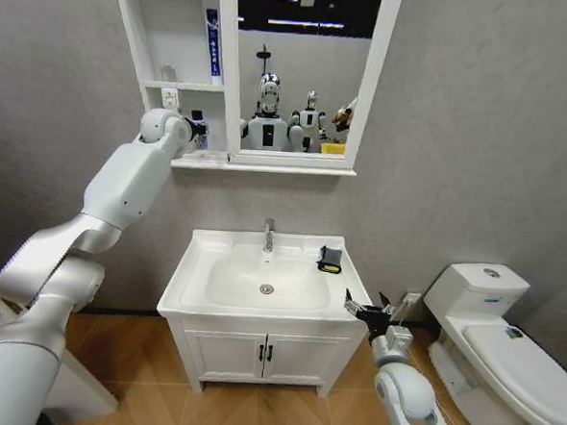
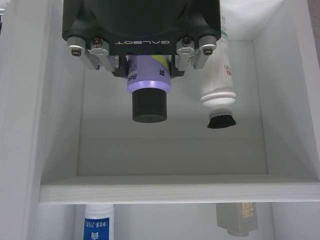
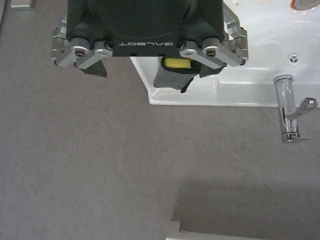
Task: Move facial cleanser and shampoo from washbasin to cabinet, then wipe washbasin with towel.
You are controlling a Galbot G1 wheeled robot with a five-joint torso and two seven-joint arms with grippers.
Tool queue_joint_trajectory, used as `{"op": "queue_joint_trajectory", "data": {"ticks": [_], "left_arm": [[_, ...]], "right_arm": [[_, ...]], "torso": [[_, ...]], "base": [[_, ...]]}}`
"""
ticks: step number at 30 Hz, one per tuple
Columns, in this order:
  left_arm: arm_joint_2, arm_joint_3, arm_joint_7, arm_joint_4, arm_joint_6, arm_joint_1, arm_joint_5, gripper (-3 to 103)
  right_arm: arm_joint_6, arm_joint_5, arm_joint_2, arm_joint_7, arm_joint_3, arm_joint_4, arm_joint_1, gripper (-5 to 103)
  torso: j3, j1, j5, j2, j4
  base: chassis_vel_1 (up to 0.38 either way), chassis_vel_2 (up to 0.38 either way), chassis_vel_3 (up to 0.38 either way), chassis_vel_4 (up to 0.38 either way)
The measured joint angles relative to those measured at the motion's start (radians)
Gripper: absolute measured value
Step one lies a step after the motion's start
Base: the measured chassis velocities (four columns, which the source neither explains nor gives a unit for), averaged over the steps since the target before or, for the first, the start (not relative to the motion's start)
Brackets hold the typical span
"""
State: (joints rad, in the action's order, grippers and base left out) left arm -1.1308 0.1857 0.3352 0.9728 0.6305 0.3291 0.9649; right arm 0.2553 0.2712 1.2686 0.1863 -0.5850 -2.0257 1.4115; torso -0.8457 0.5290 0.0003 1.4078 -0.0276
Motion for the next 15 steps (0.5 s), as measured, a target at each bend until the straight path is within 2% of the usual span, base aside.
{"op": "queue_joint_trajectory", "data": {"ticks": [15], "left_arm": [[-0.039,-0.006,-0.037,-0.081,-0.027,0.005,-0.068,43]], "right_arm": [[-0.005,-0.001,0.002,-0.006,-0.003,0.007,0.004,100]], "torso": [[0.000,0.000,-0.0002,0.000,-0.0001]], "base": [[0.000,0.000,0.000,0.000]]}}
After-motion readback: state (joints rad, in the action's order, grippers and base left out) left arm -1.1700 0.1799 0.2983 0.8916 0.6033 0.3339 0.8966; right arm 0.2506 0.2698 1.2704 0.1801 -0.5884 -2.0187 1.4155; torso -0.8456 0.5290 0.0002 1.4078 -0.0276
